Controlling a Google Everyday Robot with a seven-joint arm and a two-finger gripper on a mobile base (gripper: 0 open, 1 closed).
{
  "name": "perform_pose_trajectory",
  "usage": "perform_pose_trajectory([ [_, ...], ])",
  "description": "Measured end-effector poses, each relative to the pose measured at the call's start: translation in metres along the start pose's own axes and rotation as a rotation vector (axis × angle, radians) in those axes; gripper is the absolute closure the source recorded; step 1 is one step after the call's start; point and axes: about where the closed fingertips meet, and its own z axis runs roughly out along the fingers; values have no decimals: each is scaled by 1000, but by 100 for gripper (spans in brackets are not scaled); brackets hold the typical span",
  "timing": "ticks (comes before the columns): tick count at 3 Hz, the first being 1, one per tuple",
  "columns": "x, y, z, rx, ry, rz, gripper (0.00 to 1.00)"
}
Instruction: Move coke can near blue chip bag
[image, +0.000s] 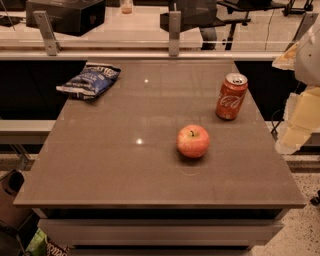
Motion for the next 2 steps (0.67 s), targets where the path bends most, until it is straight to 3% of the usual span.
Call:
perform_pose_trajectory([
  [1, 0, 0, 0, 0, 0, 0, 0],
  [2, 6, -3, 4, 9, -37, 50, 0],
])
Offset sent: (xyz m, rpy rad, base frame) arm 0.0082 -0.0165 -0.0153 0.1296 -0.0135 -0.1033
